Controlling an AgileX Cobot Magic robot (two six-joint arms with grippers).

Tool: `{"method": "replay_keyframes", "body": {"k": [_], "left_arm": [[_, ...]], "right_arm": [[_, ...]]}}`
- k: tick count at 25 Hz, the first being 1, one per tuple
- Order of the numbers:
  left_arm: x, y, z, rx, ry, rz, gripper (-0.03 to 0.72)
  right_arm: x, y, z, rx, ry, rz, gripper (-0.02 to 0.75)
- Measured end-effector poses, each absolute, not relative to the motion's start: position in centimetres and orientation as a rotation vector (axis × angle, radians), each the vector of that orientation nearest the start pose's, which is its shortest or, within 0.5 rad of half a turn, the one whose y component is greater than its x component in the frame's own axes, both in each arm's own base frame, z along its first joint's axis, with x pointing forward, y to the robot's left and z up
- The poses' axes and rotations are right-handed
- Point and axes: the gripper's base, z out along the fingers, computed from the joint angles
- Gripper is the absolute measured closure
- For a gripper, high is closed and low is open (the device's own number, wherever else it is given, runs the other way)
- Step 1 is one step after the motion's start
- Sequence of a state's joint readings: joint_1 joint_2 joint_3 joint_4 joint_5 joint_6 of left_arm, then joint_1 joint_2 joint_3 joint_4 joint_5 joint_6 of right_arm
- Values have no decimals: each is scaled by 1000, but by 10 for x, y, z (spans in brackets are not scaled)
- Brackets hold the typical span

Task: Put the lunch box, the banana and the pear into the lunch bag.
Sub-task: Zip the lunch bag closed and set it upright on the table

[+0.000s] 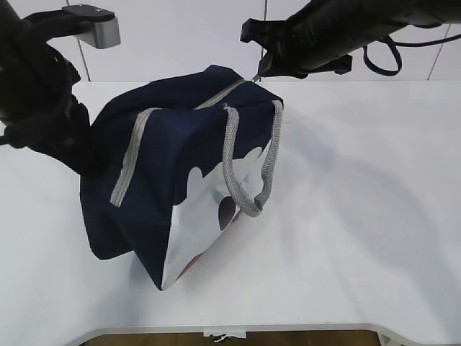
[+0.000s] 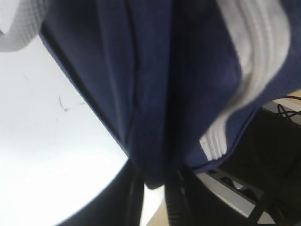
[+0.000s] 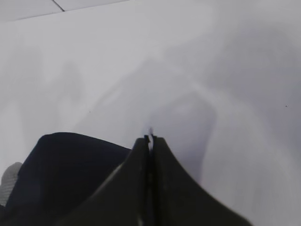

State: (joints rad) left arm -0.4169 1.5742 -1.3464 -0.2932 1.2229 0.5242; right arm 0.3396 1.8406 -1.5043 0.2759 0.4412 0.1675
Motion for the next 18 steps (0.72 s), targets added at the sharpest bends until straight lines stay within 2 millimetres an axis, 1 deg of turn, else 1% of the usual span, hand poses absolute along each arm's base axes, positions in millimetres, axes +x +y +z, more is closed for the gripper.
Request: {"method": "replay_keyframes", "body": {"k": [3, 5, 7, 9, 14, 18], "left_arm": [[273, -148, 309, 1185, 2640, -405, 466], [275, -149, 314, 1143, 2643, -409, 360], [277, -150, 323, 1107, 2632, -411, 301], [279, -151, 333, 1075, 2615, -414, 276], [283, -153, 355, 1040, 2552, -413, 263], [284, -153, 362, 1006, 2537, -418, 262]], "right_arm": [[402, 154, 287, 20, 2319, 531, 737], [401, 154, 287, 26, 2329, 540, 737], [400, 155, 286, 31, 2339, 555, 737], [400, 156, 287, 30, 2345, 575, 737], [398, 161, 289, 22, 2338, 653, 737], [398, 162, 289, 19, 2341, 672, 737]]}}
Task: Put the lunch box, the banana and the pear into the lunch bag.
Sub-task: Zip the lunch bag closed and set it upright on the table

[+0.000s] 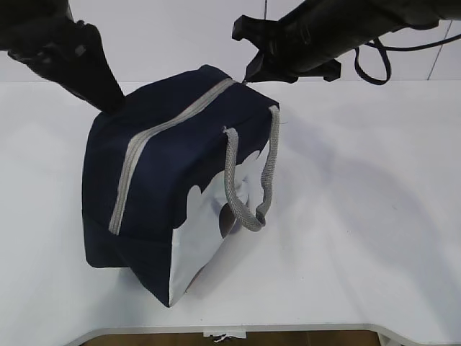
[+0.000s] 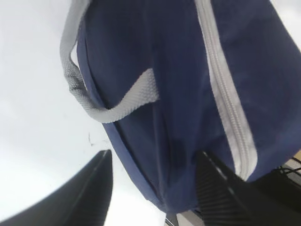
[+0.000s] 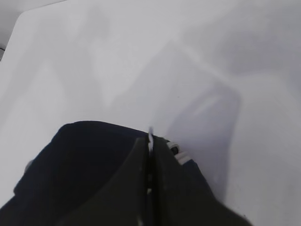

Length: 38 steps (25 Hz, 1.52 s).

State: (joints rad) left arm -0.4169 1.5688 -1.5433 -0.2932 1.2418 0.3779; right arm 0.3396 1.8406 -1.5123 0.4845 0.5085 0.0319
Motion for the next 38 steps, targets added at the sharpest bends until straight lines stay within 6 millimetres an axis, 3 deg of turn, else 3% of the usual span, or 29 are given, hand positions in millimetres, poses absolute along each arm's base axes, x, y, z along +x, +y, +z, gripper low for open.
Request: {"method": "replay_keyframes", "body": {"k": [6, 12, 21, 28, 31, 36, 38], "left_arm": [[290, -159, 359, 946, 2527, -472, 258], [315, -172, 342, 866, 2496, -530, 256], [348, -194, 340, 830, 2461, -639, 256], [357, -202, 311, 871, 2583, -704, 259], [358, -202, 309, 873, 2591, -705, 323], [355, -201, 308, 949, 2589, -693, 641], [354, -201, 311, 991, 2580, -681, 682]], "right_arm": [[397, 164, 290, 14, 2342, 702, 737], [395, 166, 290, 6, 2351, 736, 737], [394, 167, 289, -18, 2363, 734, 737], [394, 167, 289, -27, 2364, 733, 737], [394, 167, 289, -34, 2363, 731, 737], [394, 167, 289, -36, 2363, 729, 737], [394, 167, 289, -36, 2363, 729, 737]]}}
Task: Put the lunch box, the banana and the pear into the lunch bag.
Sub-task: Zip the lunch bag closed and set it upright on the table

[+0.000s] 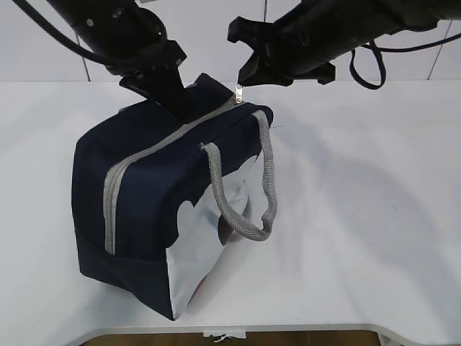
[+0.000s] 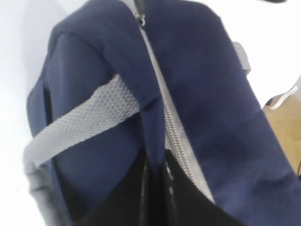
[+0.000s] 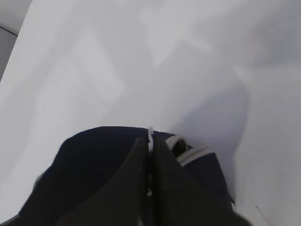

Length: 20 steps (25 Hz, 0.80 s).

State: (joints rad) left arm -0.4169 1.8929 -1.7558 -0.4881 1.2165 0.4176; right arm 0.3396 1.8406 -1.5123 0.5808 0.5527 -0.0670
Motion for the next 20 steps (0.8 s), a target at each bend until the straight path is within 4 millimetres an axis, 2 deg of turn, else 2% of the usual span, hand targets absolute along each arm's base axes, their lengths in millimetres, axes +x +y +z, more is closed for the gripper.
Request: {"method": "replay_keyframes", "body": {"k": [4, 15, 20], "left_arm": [[356, -201, 325, 1026, 2529, -656, 691], [348, -197, 346, 1032, 2477, -650, 694], [344, -195, 353, 1034, 2463, -648, 694]], "right_arm": [[395, 167, 290, -29, 2346, 725, 737], [403, 163, 286, -10, 2311, 693, 737], [410, 150, 282, 32, 2317, 673, 737]]}}
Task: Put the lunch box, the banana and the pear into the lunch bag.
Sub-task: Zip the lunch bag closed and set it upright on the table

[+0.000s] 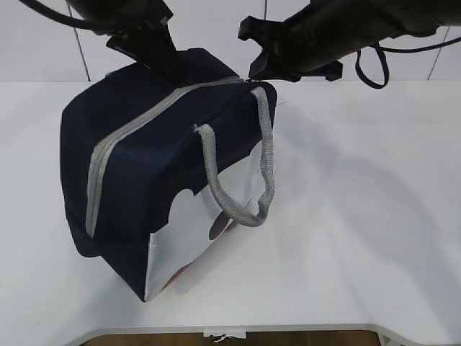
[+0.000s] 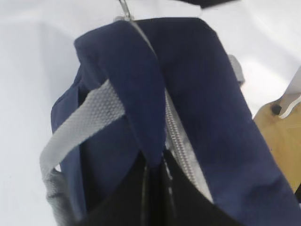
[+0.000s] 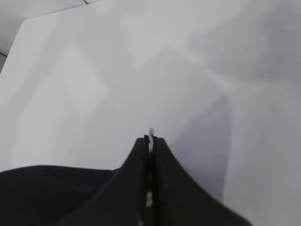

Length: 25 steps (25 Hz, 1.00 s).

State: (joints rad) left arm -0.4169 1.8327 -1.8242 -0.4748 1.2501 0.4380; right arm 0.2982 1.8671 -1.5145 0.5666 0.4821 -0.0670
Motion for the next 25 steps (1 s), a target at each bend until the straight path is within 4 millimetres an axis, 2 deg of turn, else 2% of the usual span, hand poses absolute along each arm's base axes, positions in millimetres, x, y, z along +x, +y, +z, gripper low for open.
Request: {"method": "replay_keyframes", "body": {"k": [5, 11, 16, 25], "left_arm": [[337, -192, 365, 1036, 2431, -644, 694], [331, -193, 375, 1026, 2399, -690, 694], [329, -193, 375, 1031, 2404, -701, 694], [329, -193, 375, 1032, 2404, -699, 694]], "right_arm": [[414, 135, 280, 76, 2334, 666, 737], [417, 132, 271, 83, 2371, 665, 737], [422, 135, 239, 80, 2493, 670, 737], [422, 136, 237, 81, 2499, 673, 737]]}}
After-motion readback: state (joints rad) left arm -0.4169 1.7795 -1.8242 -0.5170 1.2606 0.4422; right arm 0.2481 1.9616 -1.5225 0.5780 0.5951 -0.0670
